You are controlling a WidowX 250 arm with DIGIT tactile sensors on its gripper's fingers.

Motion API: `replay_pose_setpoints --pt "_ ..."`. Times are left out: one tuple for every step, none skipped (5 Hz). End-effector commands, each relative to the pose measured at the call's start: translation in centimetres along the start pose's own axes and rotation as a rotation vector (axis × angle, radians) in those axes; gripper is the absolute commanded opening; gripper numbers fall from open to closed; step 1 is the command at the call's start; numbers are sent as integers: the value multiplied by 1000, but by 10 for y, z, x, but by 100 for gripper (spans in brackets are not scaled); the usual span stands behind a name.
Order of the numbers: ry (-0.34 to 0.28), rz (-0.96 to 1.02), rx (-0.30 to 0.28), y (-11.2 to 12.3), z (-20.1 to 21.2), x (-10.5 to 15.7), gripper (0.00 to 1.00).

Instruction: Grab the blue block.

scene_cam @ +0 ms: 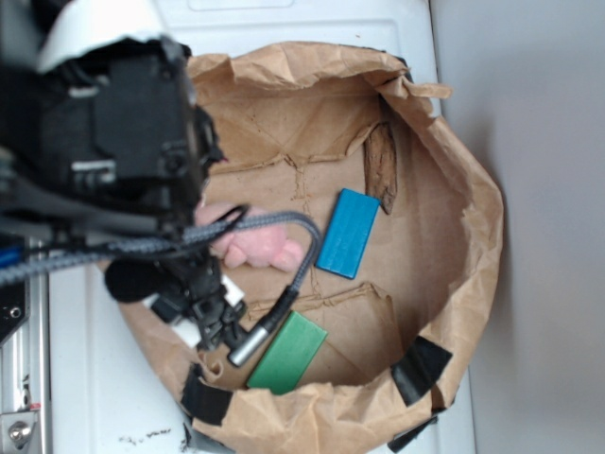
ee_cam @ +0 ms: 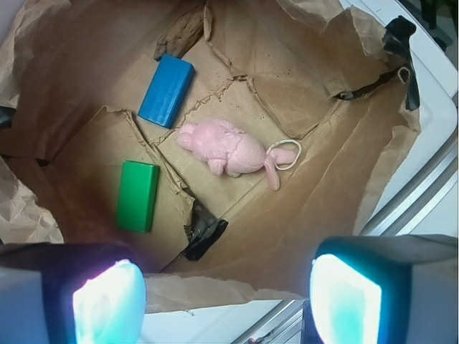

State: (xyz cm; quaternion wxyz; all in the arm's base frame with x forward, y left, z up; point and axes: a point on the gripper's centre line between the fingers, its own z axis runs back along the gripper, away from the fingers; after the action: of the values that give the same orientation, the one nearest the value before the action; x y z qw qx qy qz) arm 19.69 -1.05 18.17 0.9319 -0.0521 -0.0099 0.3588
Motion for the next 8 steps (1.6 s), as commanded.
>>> replay_pose_setpoints --pt "-99 84 -115 -19 -8 31 100" --pt "-146 99 -137 -27 -24 39 100" --pt "-158 105 -97 -32 -54 53 100" --pt "-184 117 -83 -45 -66 69 100" --pt "-188 122 -73 -56 -75 74 100" --pt "-172 115 -61 -64 -76 75 100" --pt "-144 143 -37 -64 -75 84 100" --pt "-144 143 -37 -64 -75 84 100"
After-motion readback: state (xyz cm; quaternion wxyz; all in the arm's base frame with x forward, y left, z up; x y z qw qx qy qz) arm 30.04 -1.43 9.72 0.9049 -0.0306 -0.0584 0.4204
